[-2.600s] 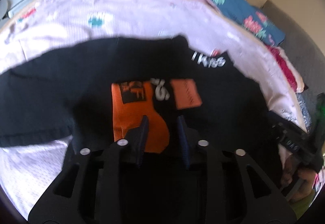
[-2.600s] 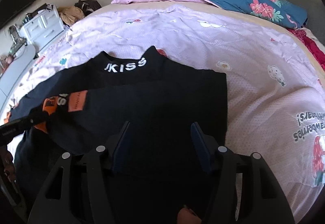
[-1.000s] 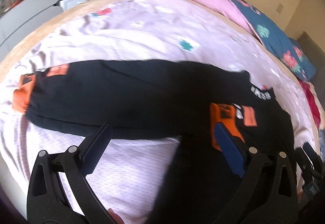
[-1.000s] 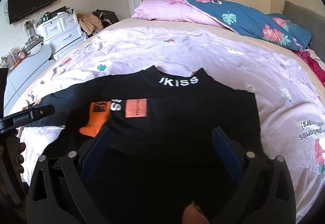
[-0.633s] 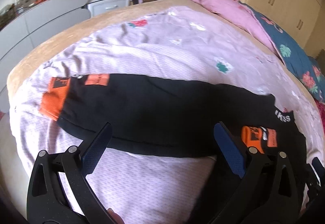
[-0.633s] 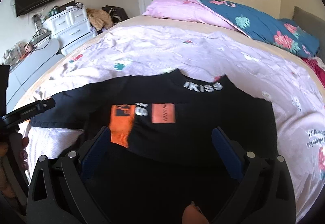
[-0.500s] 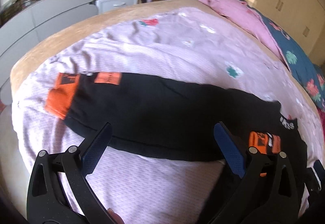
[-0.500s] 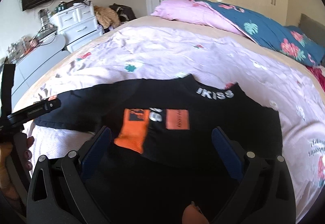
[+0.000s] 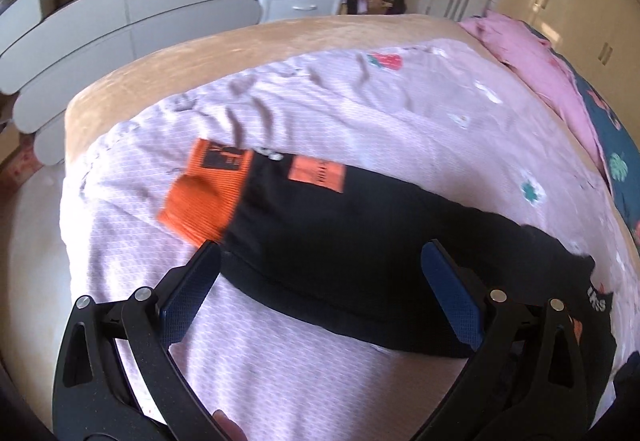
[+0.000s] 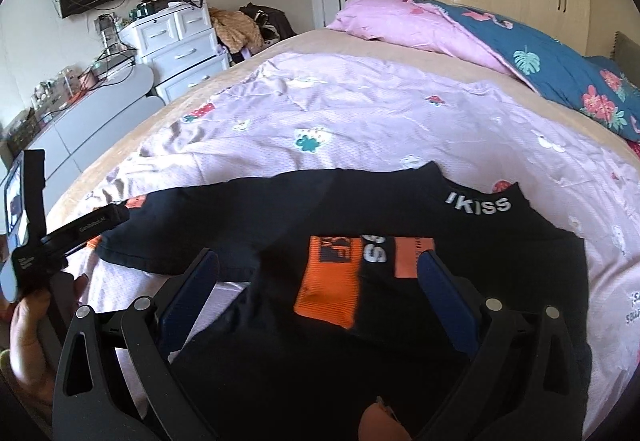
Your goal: Fold small clothes
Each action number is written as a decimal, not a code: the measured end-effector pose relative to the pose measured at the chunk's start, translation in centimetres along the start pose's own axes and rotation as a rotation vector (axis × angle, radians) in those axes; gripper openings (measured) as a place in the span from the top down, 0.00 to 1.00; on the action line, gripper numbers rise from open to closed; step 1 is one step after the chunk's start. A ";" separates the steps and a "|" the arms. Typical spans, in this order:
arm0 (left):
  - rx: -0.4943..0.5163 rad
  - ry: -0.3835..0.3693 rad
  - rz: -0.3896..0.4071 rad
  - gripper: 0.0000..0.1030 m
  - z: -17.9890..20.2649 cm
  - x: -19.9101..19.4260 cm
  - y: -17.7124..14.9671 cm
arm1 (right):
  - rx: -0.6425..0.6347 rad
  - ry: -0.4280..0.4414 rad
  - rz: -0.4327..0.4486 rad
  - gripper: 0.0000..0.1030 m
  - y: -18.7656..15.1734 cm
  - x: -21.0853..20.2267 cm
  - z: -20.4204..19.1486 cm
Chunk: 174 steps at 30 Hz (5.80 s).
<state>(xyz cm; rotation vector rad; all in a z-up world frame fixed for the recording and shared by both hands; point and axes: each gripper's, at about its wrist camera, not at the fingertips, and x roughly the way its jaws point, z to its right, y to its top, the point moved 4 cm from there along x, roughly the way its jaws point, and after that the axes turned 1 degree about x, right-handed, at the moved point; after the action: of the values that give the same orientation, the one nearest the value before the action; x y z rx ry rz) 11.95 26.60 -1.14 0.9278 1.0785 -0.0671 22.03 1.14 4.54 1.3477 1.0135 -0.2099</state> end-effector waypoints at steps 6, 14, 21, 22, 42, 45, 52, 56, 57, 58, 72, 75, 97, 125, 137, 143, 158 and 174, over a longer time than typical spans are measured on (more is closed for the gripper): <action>-0.071 0.056 -0.018 0.09 -2.5 0.9 0.4 | -0.020 0.024 -0.016 0.04 0.4 0.9 -1.9; -0.136 0.105 -0.072 0.09 -5.0 3.3 0.2 | -0.054 0.054 -0.033 0.04 0.3 2.1 -4.1; -0.176 0.087 -0.078 0.10 -6.3 4.7 0.6 | -0.063 0.070 -0.061 0.04 -0.6 3.3 -5.1; -0.184 0.081 -0.067 0.16 -6.4 4.7 0.7 | -0.060 0.071 -0.064 0.04 -0.8 3.4 -5.1; -0.102 -0.315 0.148 0.95 -0.6 -3.4 4.5 | 0.050 0.003 -0.032 0.04 -2.8 0.6 1.0; -0.045 -0.374 0.173 0.96 2.2 -4.9 4.6 | 0.074 -0.022 -0.026 0.04 -3.1 -0.1 2.6; 0.076 -0.564 0.157 0.96 8.3 -7.4 3.1 | 0.129 -0.084 -0.011 0.04 -3.6 -1.7 6.8; 0.131 -0.667 0.130 0.96 10.8 -8.5 2.3 | 0.144 -0.123 -0.001 0.04 -4.0 -2.5 9.3; 0.147 -0.685 0.127 0.96 11.6 -8.7 2.2 | 0.147 -0.130 0.003 0.04 -4.0 -2.6 9.9; 0.155 -0.705 0.117 0.96 12.2 -8.8 2.0 | 0.151 -0.135 0.006 0.04 -4.0 -2.7 10.3; 0.343 -1.036 0.100 0.96 22.8 -14.6 -1.3 | 0.394 -0.194 0.068 0.04 -6.2 -4.2 20.3; 0.406 -1.076 0.057 0.96 24.3 -14.9 -3.1 | 0.461 -0.202 0.094 0.04 -6.5 -5.1 22.2; 0.775 -1.001 -0.369 0.95 30.3 -7.7 -18.3 | 0.664 -0.280 0.130 0.04 -8.9 -8.6 28.7; 0.610 -0.717 -0.123 0.17 25.0 -4.1 -6.7 | 0.499 -0.197 -0.162 0.64 -12.5 -2.0 19.8; 0.428 -0.655 -0.067 0.17 20.7 -2.8 -0.8 | 0.345 -0.107 0.056 0.93 -7.3 -6.4 17.5; 0.399 -0.653 -0.076 0.17 20.2 -2.1 -0.2 | 0.214 -0.062 0.201 0.94 -1.3 -9.4 16.2; 0.538 -0.628 -0.123 0.17 23.5 -1.2 -4.4 | 0.256 -0.247 0.105 0.94 -4.2 -6.5 21.1; 0.602 -0.632 -0.170 0.17 24.8 -0.8 -7.0 | 0.296 -0.317 -0.003 0.91 -5.9 -4.4 23.3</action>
<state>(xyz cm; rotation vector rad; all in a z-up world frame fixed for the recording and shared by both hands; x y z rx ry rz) 26.17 5.11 -1.19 1.2312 0.5362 -0.8085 26.76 -22.56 0.88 1.5206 0.7356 -0.5751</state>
